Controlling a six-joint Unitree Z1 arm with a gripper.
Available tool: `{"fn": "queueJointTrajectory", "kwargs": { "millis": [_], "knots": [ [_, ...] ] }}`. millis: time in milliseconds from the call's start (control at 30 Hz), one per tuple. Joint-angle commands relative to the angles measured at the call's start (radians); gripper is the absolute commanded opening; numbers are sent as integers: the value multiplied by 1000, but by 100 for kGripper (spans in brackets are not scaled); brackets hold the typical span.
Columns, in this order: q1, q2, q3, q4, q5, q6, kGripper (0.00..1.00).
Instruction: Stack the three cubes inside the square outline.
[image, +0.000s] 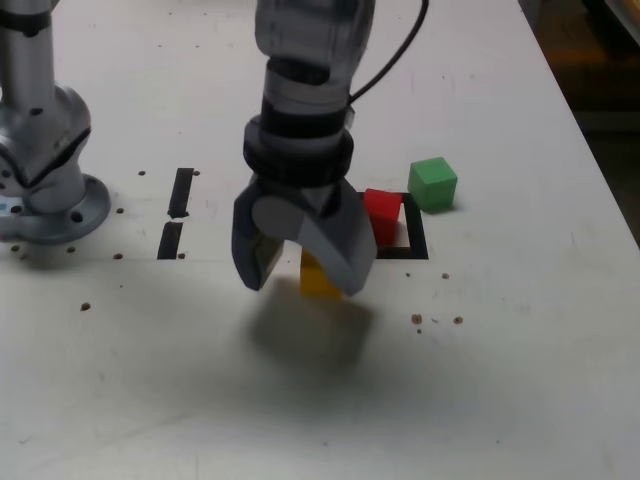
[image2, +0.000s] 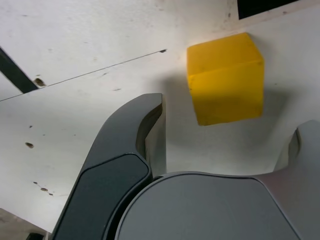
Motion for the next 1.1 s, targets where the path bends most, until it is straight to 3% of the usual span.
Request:
{"fn": "queueJointTrajectory", "kwargs": {
  "millis": [0, 333, 700, 867, 1067],
  "knots": [
    [4, 15, -6, -4, -6, 7, 88],
    [47, 66, -27, -10, -30, 53, 87],
    [81, 89, -13, -8, -33, 84, 83],
    [88, 103, -18, -1, -34, 90, 69],
    [89, 108, -29, -4, -35, 103, 40]
  ]
}}
